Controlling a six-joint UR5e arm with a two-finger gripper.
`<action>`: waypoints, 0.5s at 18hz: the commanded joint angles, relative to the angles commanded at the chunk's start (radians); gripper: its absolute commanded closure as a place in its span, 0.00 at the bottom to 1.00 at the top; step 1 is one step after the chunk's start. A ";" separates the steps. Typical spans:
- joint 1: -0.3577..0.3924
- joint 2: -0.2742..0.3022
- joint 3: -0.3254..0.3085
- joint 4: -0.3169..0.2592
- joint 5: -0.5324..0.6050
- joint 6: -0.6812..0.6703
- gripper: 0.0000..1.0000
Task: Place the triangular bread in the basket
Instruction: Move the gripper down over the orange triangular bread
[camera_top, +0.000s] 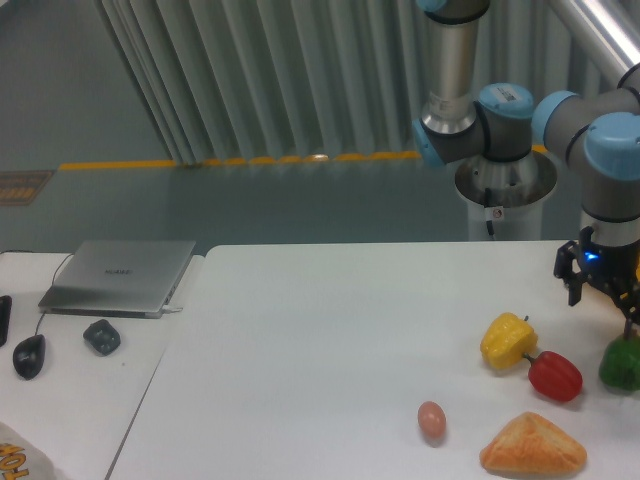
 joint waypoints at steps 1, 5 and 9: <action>-0.011 -0.017 0.021 0.021 0.002 0.011 0.00; -0.069 -0.083 0.072 0.058 0.098 0.077 0.00; -0.110 -0.144 0.092 0.078 0.184 0.178 0.00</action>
